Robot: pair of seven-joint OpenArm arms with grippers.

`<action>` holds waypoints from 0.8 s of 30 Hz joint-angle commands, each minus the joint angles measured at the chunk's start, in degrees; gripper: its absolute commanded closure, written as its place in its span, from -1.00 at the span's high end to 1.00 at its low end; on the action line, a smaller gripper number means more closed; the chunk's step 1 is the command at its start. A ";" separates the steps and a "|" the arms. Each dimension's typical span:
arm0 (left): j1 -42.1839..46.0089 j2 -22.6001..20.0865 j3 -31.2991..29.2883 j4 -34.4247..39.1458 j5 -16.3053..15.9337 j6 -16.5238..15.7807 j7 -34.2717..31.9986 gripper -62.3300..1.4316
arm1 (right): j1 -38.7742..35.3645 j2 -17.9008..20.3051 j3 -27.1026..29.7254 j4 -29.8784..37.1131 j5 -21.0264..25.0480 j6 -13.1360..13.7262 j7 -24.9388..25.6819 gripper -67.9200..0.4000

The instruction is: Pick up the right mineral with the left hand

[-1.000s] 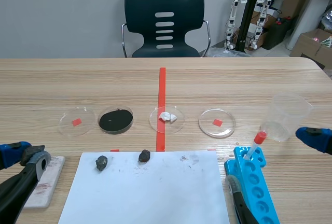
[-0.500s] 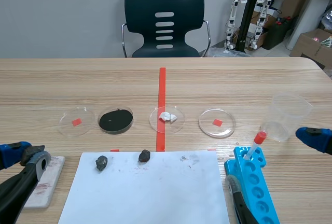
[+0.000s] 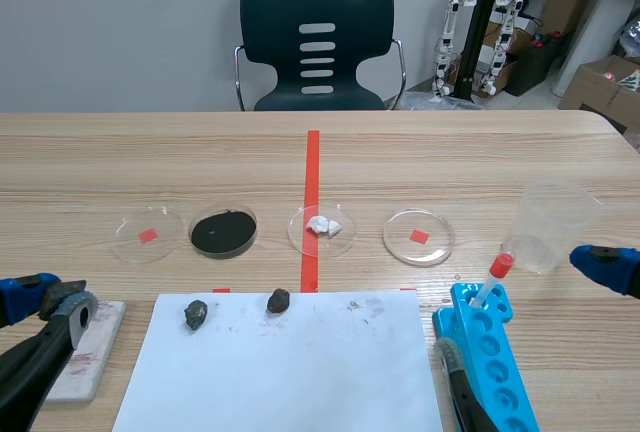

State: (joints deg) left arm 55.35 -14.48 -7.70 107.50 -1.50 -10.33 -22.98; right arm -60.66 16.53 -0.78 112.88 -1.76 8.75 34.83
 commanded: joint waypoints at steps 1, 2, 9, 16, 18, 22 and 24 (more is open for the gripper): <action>0.02 0.02 -0.35 1.55 -0.37 0.07 -1.01 -0.72 | 0.02 0.11 0.33 1.11 0.44 -0.17 0.87 0.93; 0.02 0.02 -0.35 1.55 -0.37 0.07 -1.01 -0.72 | 0.02 0.11 0.33 1.11 0.44 -0.17 0.87 0.93; 0.02 0.02 -0.35 1.55 -0.37 0.07 -1.01 -0.72 | 0.02 0.11 0.33 1.11 0.44 -0.17 0.87 0.93; -0.20 0.00 -0.35 1.55 -0.37 0.07 -1.09 -0.72 | 0.02 0.07 0.33 1.11 0.44 -0.17 0.76 0.93; -0.31 0.04 -0.35 1.55 -0.37 0.09 -1.03 -0.72 | 0.33 0.13 0.33 1.11 0.46 -0.20 0.66 0.93; -0.31 0.15 -0.37 1.55 -0.37 0.09 -0.92 -0.72 | 0.50 0.11 0.33 1.11 0.46 -0.20 0.46 0.93; -0.31 0.17 -0.35 1.55 -0.37 0.07 -0.79 -0.72 | 0.70 0.13 0.33 1.11 0.46 -0.20 0.31 0.93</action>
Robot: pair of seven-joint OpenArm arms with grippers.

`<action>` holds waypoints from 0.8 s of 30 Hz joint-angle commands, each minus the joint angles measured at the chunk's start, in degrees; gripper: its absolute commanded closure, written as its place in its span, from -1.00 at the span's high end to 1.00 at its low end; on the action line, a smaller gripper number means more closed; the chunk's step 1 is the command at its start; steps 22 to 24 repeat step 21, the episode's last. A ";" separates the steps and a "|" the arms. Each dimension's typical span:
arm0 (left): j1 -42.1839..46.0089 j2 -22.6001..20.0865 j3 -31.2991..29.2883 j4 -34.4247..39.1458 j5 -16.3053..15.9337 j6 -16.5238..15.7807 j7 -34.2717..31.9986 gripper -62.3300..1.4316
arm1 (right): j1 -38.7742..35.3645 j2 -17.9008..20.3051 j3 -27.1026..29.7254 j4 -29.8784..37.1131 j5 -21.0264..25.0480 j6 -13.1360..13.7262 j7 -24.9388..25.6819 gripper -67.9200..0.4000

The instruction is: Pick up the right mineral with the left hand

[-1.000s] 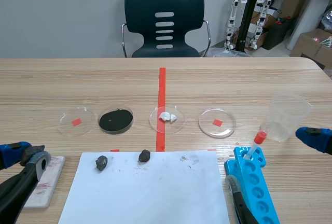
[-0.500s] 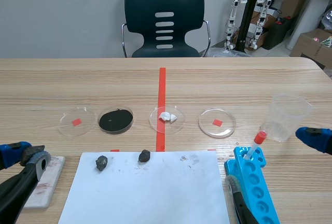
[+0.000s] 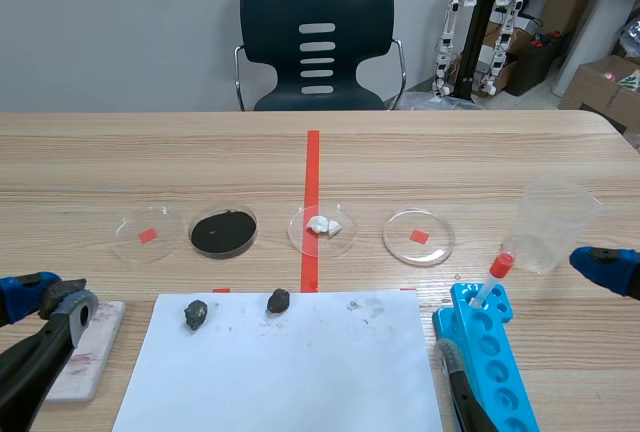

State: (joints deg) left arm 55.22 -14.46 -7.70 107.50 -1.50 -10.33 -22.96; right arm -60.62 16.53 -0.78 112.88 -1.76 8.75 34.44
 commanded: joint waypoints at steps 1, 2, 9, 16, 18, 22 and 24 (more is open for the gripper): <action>-0.17 0.15 -0.35 1.55 -0.37 0.07 -0.81 -0.72 | 0.68 0.13 0.33 1.11 0.46 -0.20 0.63 0.93; -0.17 0.13 -0.35 1.55 -0.37 0.07 -0.76 -0.72 | 0.66 0.13 0.33 1.11 0.46 -0.20 0.63 0.93; -0.17 0.13 -0.35 1.55 -0.37 0.07 -0.57 -0.72 | 0.79 0.13 0.33 1.11 0.46 -0.20 0.61 0.93; -0.17 0.13 -0.35 1.55 -0.37 0.07 -0.57 -0.72 | 0.79 0.13 0.33 1.11 0.46 -0.20 0.61 0.93; -0.17 0.13 -0.35 1.55 -0.37 0.07 -0.55 -0.72 | 0.79 0.13 0.33 1.11 0.46 -0.20 0.61 0.93; -0.17 0.13 -0.35 1.55 -0.37 0.07 -0.13 -0.72 | 0.79 0.13 0.33 1.11 0.46 -0.20 0.61 0.93; -0.17 0.13 -0.35 1.55 -0.37 0.07 -0.13 -0.72 | 0.79 0.13 0.33 1.11 0.46 -0.20 0.61 0.93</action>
